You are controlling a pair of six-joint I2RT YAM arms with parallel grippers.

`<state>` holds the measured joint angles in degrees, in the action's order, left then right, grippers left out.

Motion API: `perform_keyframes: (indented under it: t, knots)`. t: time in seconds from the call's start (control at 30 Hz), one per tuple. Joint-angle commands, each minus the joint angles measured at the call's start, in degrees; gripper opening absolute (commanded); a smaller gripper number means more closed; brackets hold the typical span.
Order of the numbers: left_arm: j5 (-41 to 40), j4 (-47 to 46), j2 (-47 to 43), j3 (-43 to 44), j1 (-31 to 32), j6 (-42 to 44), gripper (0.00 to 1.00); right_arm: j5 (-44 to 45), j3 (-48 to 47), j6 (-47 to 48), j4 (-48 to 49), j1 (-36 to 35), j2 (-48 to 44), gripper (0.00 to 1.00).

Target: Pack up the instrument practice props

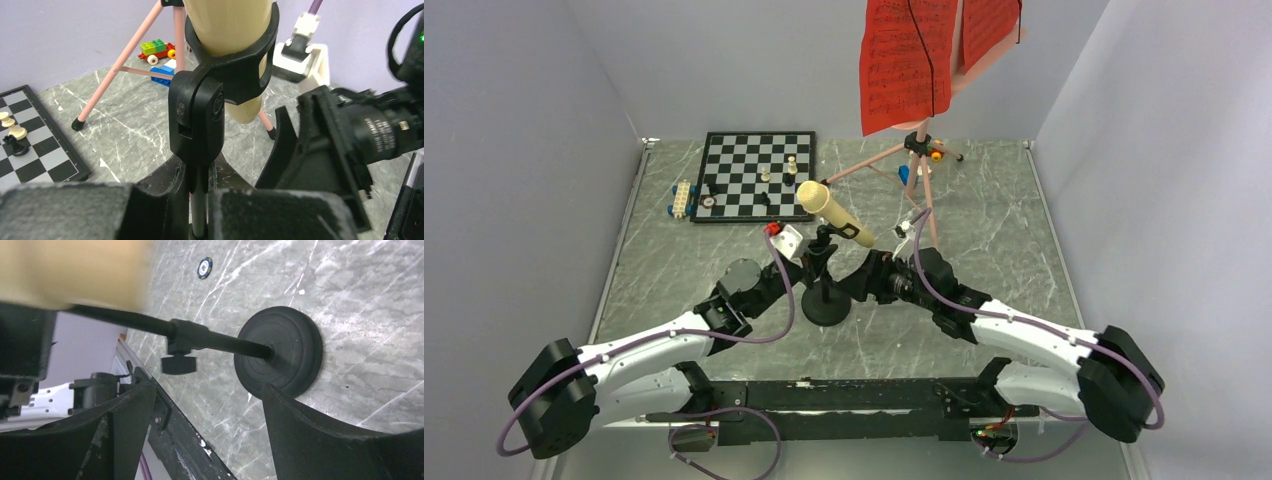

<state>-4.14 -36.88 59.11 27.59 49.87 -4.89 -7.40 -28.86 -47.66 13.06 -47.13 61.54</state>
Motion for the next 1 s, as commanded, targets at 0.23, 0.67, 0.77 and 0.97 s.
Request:
perform_keyframes:
  t: [0.23,0.67,0.77,0.97]
  knots:
    - [-5.83,-3.45,-3.05,-2.96,0.56,-2.83,0.0,-15.33,2.41,-15.06,26.73,5.05,11.74,0.77]
    - [-6.48,-1.61,-2.35,-0.62,1.97,-0.24,0.0,-20.28,2.81,-23.38,37.42,5.21,18.96,0.52]
    - [-6.58,-1.87,-1.96,-0.44,2.32,-0.21,0.0,-19.84,2.8,-24.1,38.02,5.21,19.19,0.46]
    - [-6.65,-1.99,-1.32,-0.26,3.35,0.0,0.0,-19.75,2.19,-25.4,38.63,5.54,21.3,0.44]
